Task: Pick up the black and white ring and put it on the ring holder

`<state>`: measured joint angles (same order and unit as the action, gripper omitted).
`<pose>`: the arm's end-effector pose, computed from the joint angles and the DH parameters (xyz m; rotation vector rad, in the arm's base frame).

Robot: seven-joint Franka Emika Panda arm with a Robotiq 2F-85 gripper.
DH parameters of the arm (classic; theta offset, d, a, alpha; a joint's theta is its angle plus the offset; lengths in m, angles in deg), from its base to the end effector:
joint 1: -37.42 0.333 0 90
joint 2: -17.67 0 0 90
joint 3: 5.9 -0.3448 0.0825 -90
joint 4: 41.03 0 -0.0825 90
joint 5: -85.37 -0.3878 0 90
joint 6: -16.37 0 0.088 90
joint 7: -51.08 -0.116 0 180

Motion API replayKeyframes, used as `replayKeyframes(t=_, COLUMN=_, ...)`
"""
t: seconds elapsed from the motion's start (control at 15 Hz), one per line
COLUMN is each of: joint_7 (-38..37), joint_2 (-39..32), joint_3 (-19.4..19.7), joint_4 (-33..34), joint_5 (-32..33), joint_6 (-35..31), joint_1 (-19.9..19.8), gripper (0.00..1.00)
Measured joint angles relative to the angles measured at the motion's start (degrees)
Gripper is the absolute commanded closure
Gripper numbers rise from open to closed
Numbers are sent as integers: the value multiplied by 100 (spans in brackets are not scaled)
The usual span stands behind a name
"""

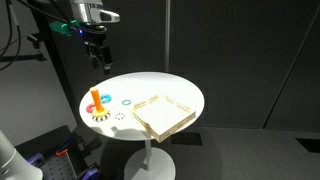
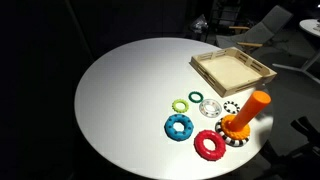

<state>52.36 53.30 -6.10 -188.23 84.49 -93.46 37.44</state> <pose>0.3416 0.0026 0.4769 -3.1285 -0.0314 0.0473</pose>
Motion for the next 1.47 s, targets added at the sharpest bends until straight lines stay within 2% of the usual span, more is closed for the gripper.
replayKeyframes(t=0.67, joint_7=0, joint_2=-2, joint_3=-18, joint_4=-1, joint_5=0, joint_6=-65, joint_1=9, gripper=0)
replayKeyframes(t=1.47, joint_7=-204, joint_2=-698, joint_3=-371, joint_4=-82, joint_5=-8, joint_6=-1389, joint_1=277, gripper=0)
